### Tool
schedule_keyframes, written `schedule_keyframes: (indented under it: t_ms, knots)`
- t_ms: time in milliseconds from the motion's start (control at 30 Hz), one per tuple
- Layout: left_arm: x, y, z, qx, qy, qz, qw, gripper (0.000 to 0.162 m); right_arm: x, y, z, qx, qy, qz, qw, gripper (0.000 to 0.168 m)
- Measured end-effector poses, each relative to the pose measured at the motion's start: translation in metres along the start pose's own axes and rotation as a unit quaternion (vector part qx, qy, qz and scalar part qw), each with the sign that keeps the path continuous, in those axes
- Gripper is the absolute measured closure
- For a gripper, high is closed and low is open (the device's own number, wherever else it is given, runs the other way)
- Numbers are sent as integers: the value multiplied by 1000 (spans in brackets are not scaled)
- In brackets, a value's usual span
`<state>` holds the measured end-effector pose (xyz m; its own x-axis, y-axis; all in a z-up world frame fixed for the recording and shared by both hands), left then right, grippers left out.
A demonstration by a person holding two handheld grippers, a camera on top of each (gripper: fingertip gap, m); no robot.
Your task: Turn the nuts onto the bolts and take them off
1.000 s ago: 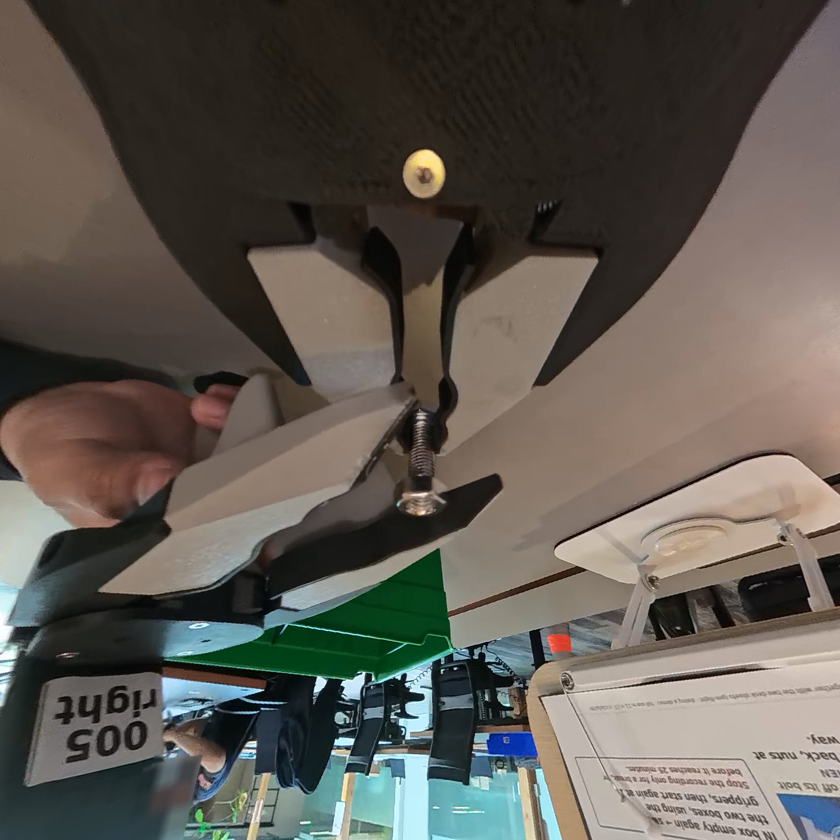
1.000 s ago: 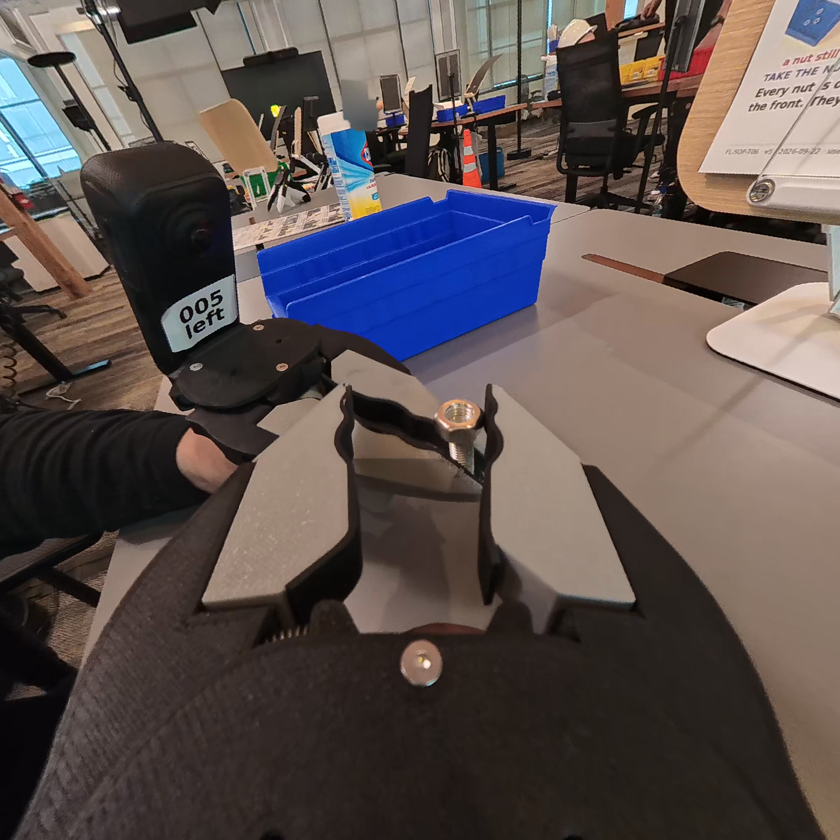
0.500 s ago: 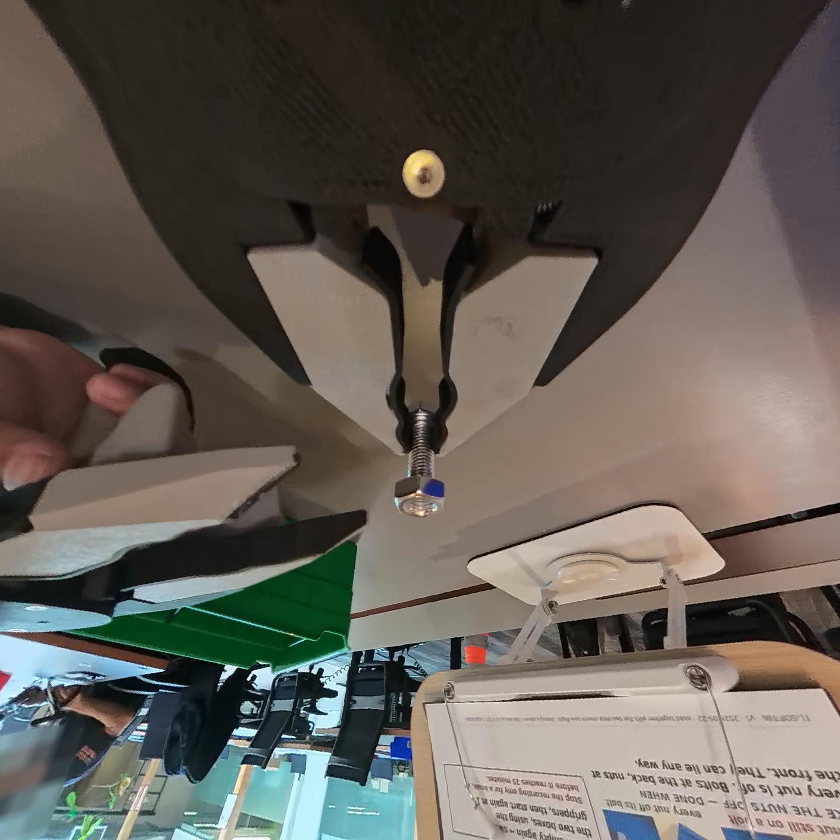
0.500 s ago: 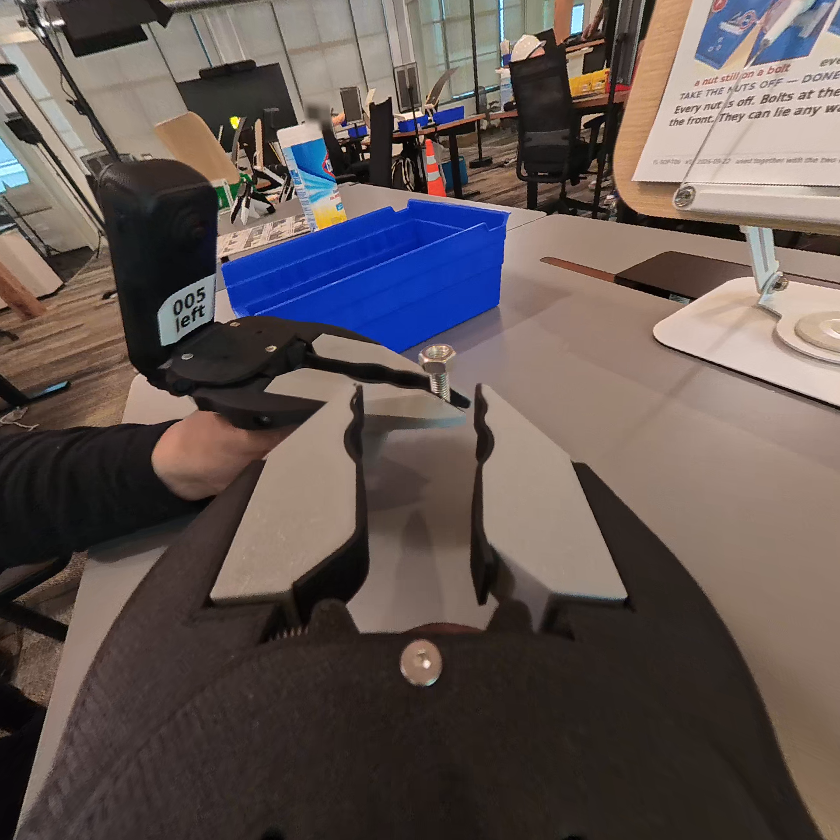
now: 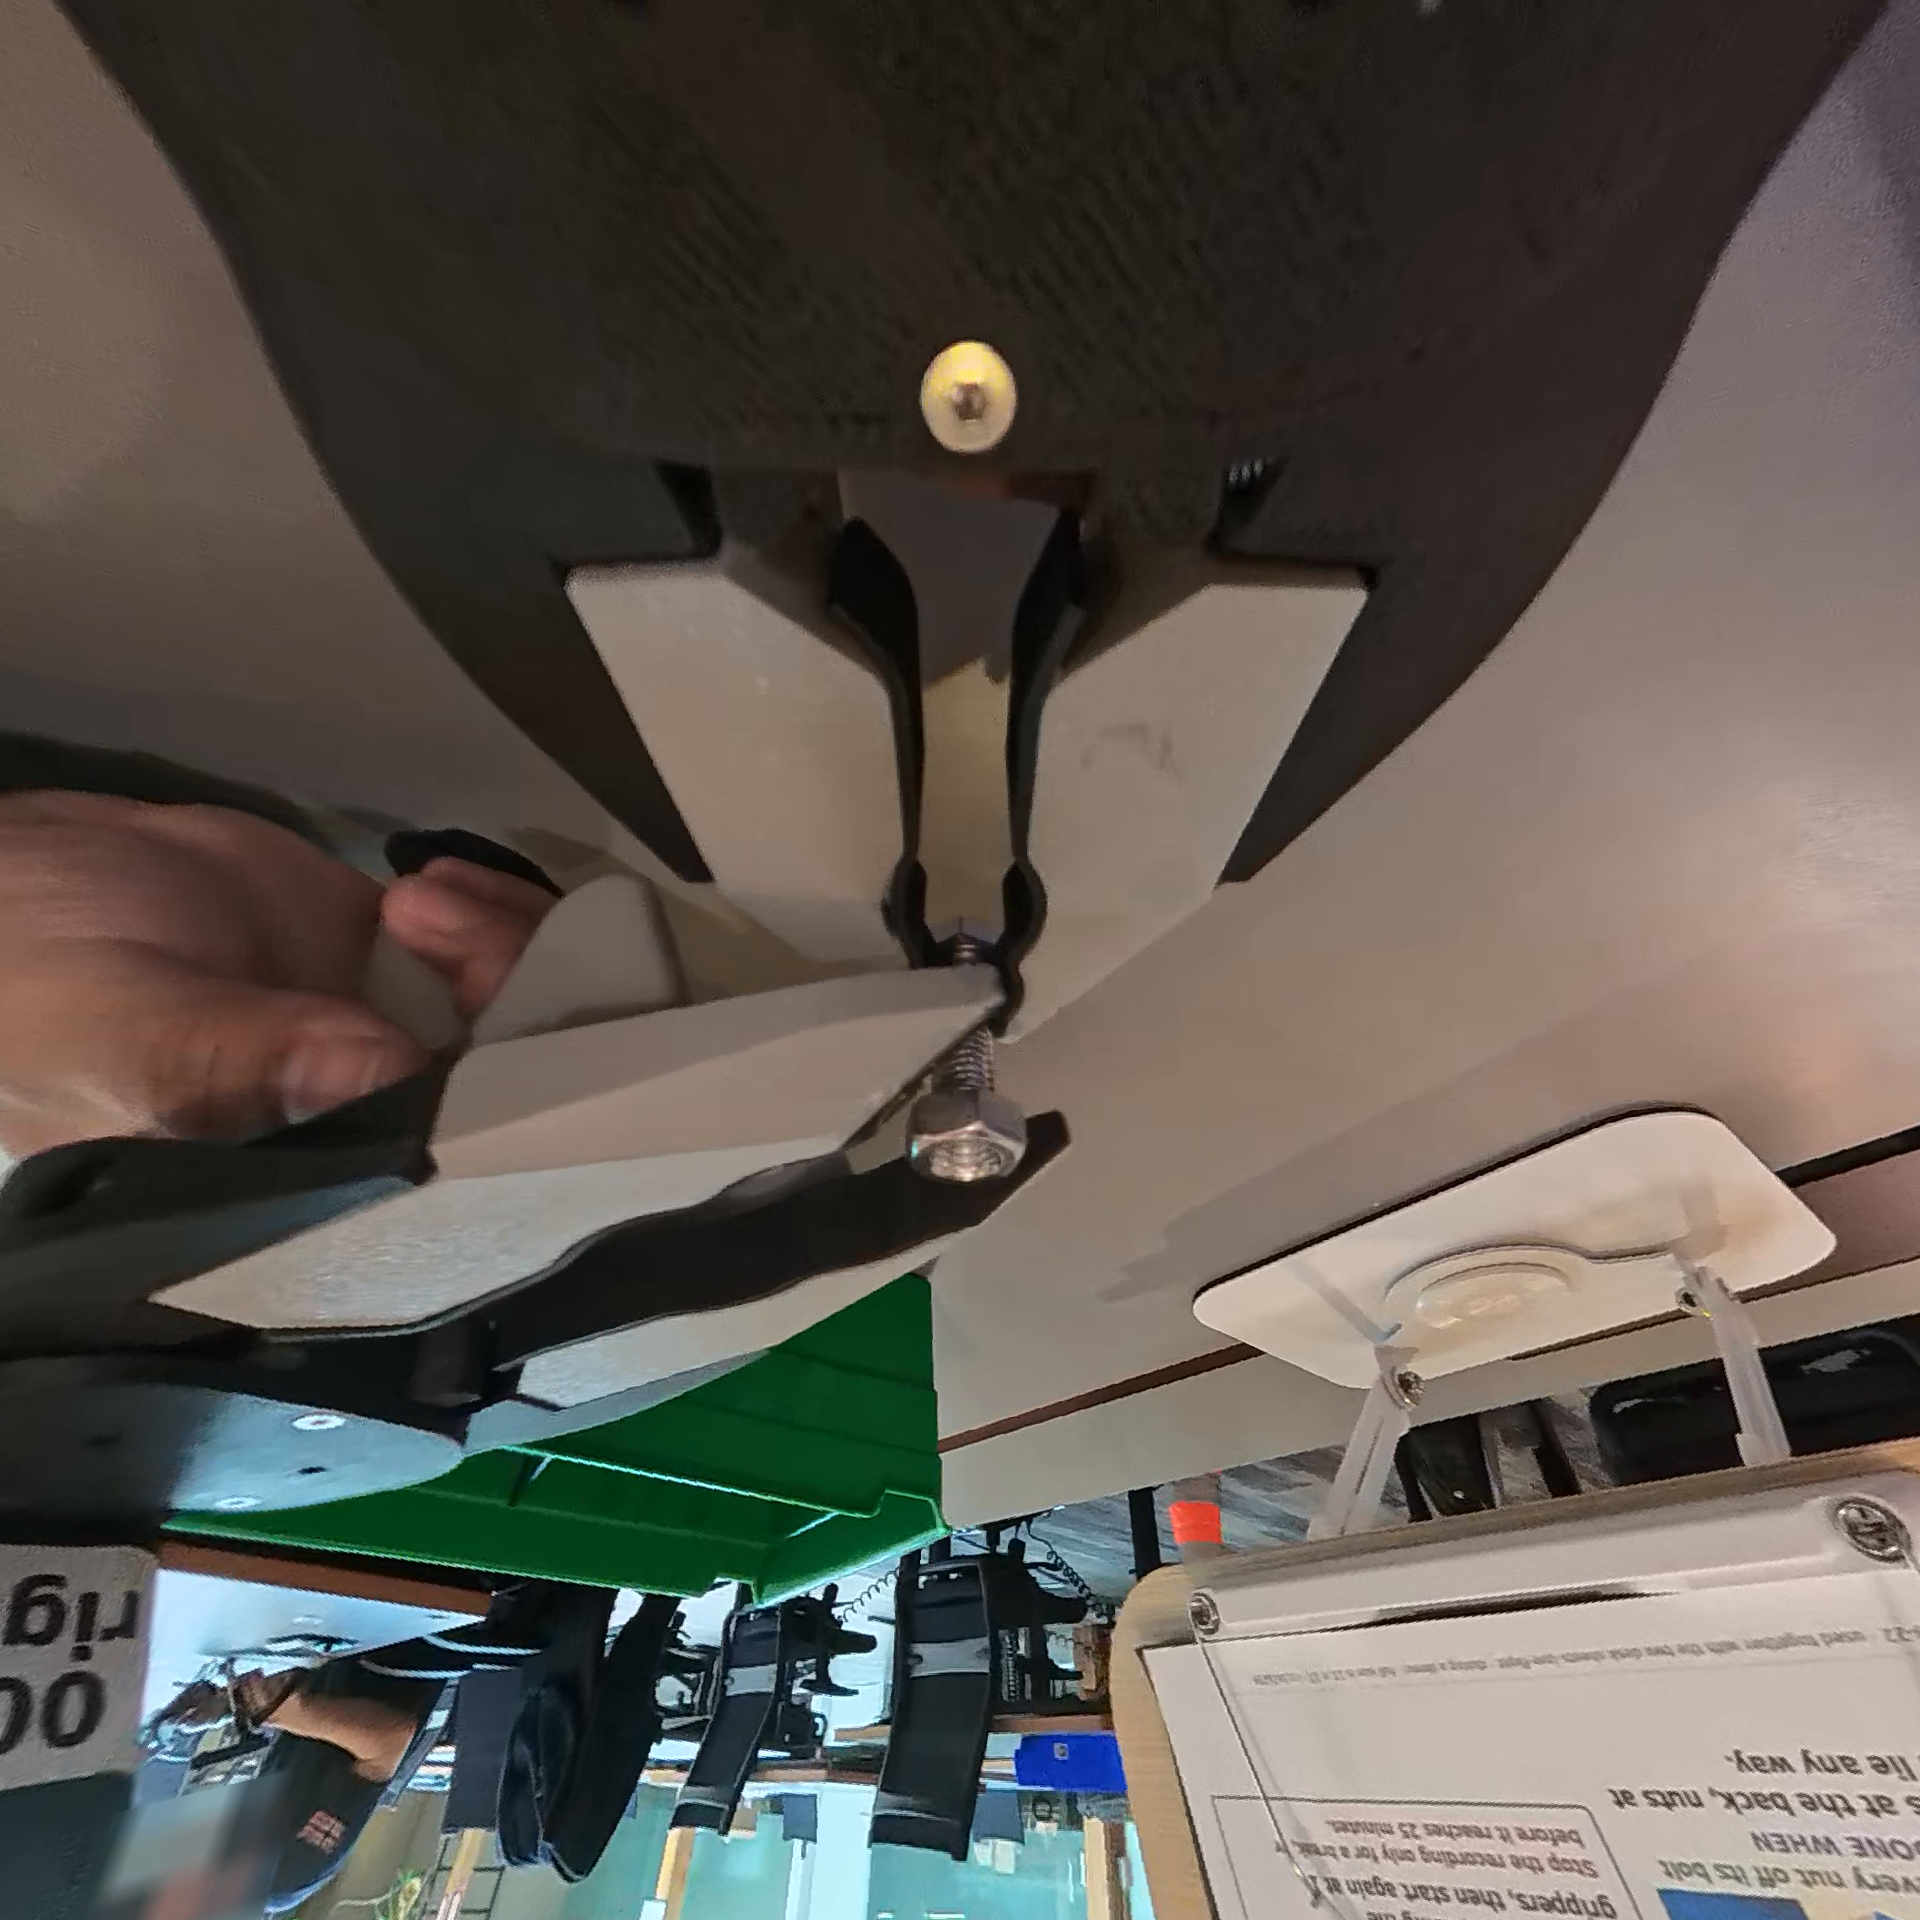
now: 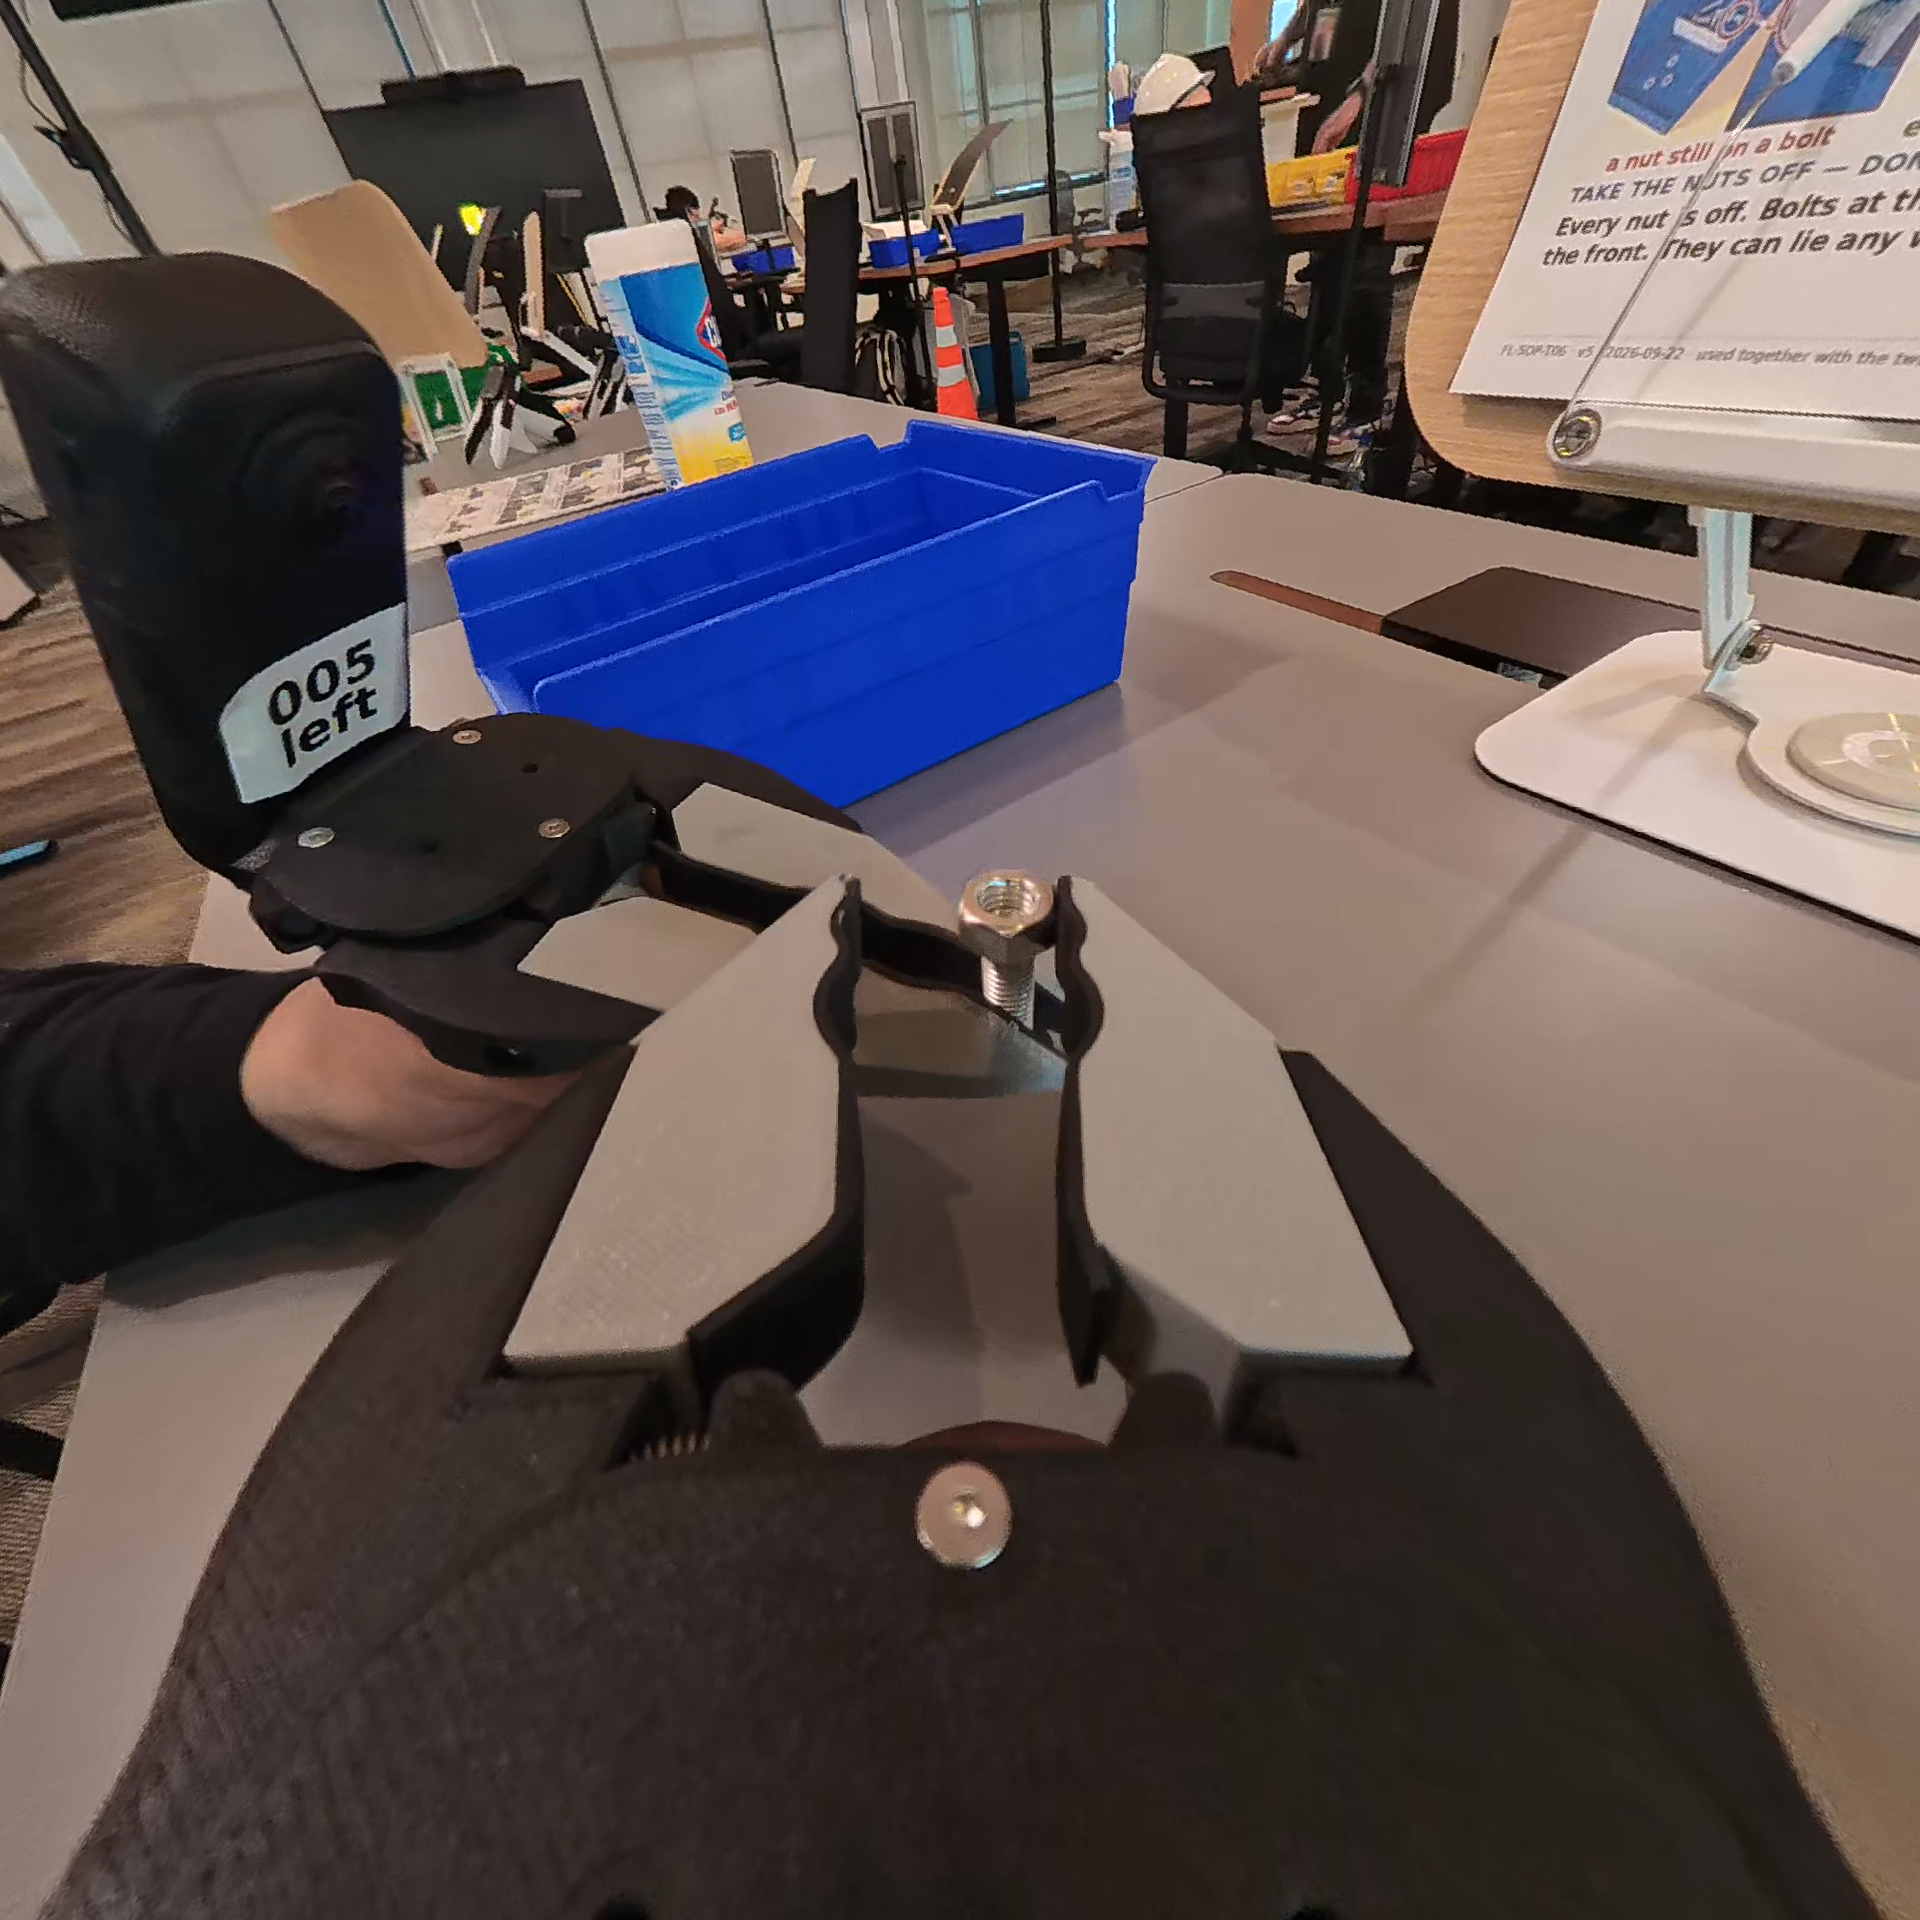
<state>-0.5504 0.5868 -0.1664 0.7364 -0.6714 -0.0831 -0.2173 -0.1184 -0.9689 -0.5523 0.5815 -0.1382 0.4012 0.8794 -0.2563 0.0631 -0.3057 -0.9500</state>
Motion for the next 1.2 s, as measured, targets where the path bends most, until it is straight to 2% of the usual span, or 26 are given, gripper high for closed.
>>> schedule_keyframes:
  t_ms: [167,300,500,700,800,933,967,1067,1100,1200]
  knots:
    - [14,-2,1,6,31,14,999,155,0,0,1,-1,1,0,1000,140]
    - [20,-3,1,7,38,28,999,155,1,0,-2,-3,0,-3,1000,155]
    - [14,-4,0,17,51,-13,998,156,4,-13,-10,20,1,1,1000,156]
    - [8,-4,-1,16,35,-10,999,156,10,-33,-28,58,17,-9,998,155]
    - [4,-4,-1,18,22,-8,1000,155,5,-30,-26,31,3,-18,999,156]
    - [-3,-3,-3,17,10,-12,1000,156,0,-45,-39,40,39,-84,995,157]
    - [-4,-3,-3,17,10,-12,1000,156,-5,-55,-48,54,43,-102,992,168]
    - [-6,-3,-3,17,12,-15,1000,156,-12,-91,-87,119,81,-146,979,168]
    - [-6,-3,-3,18,10,-15,1000,156,-10,-100,-101,131,109,-163,972,168]
    - [-5,-1,-2,11,13,-16,1000,156,37,-109,-138,109,273,-194,936,168]
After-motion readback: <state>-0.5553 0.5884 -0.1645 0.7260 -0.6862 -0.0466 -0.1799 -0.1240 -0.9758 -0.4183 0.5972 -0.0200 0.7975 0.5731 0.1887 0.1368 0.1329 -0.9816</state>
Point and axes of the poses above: each gripper's, where its closed fingertips meet, z out along the fingers, y out of its underside, x = y × z across the jaws, the point moved 2 cm from there along -z, back along the fingers, and after that the axes turned 7 degrees about z, right-handed, at the moved point
